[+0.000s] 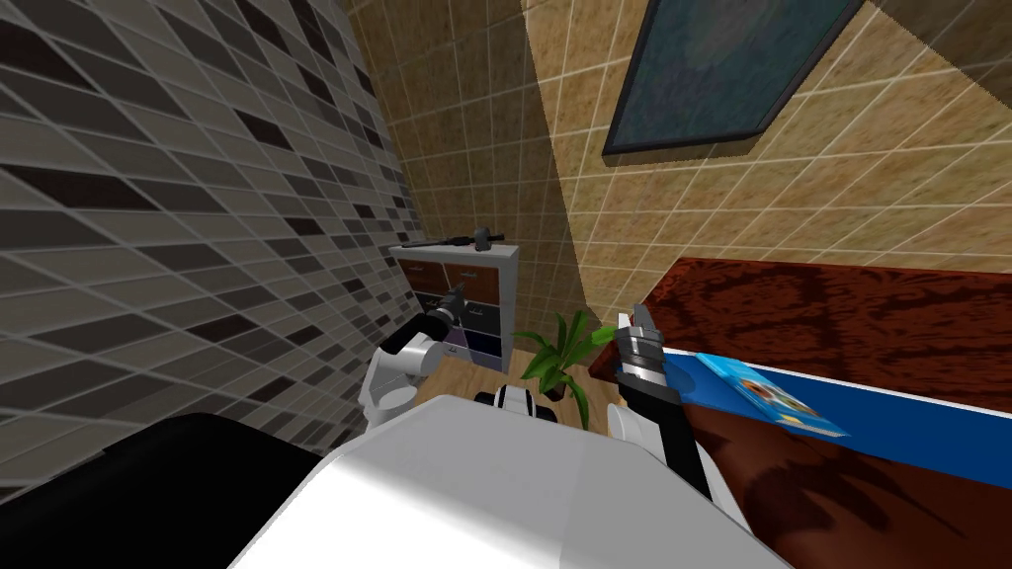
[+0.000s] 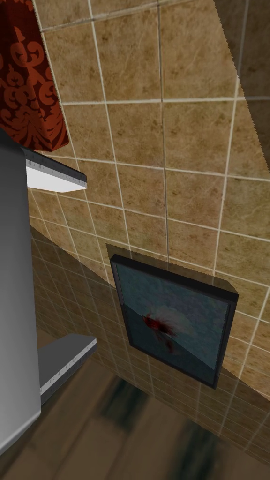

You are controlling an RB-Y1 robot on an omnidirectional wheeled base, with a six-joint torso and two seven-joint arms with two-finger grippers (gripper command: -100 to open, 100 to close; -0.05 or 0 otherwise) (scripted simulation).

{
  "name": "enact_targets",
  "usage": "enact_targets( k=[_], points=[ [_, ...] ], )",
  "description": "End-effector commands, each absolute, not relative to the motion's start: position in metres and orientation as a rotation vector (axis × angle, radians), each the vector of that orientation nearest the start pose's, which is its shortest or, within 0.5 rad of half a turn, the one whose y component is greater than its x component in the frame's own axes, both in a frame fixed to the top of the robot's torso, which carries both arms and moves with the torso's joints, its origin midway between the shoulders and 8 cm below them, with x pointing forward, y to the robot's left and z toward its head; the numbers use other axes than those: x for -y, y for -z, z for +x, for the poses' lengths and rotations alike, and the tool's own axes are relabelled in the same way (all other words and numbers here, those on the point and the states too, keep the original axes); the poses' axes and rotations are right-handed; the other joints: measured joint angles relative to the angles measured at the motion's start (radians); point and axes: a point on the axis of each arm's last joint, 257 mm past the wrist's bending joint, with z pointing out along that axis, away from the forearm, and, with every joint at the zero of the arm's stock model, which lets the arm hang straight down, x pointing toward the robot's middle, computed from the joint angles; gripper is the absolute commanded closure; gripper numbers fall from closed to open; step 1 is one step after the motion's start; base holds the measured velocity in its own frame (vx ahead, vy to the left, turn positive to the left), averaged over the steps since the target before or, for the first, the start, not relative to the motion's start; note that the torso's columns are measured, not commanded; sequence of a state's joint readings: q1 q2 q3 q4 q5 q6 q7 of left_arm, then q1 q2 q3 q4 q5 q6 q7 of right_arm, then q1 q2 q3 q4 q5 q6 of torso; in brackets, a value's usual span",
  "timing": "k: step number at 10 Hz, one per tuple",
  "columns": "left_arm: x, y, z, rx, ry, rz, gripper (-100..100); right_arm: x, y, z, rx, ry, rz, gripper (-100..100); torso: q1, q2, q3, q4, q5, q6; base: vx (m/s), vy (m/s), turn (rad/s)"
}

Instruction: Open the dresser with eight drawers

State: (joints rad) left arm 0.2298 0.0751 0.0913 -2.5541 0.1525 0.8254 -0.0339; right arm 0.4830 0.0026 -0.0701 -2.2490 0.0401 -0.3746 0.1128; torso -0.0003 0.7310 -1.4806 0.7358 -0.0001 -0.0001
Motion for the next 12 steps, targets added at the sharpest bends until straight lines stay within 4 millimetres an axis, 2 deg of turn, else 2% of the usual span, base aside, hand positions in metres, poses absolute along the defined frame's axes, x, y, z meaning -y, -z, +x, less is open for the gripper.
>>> enact_targets(
  k=[1,3,9,12],
  points=[
    [-0.274,0.076,0.440,-1.281,1.089,-1.271,-100,0.305,0.008,0.366,-0.751,-1.073,0.695,0,0.000,0.003,0.002,0.001,0.000,0.000,0.029,-0.008,0.013],
    [-0.279,0.081,0.451,-1.315,1.058,-1.273,-100,0.305,0.008,0.366,-0.751,-1.073,0.695,0,0.000,0.008,0.005,0.003,0.000,0.000,0.036,-0.019,0.035],
    [-0.276,0.055,0.458,-1.305,1.082,-1.281,-100,0.305,0.008,0.366,-0.751,-1.073,0.695,0,0.001,0.007,0.004,0.002,0.000,0.000,0.036,-0.019,0.030],
    [-0.277,0.054,0.463,-1.322,1.072,-1.300,-100,0.305,0.008,0.366,-0.751,-1.073,0.695,0,0.001,0.007,0.004,0.002,0.000,0.000,0.028,-0.014,0.030]
  ],
)
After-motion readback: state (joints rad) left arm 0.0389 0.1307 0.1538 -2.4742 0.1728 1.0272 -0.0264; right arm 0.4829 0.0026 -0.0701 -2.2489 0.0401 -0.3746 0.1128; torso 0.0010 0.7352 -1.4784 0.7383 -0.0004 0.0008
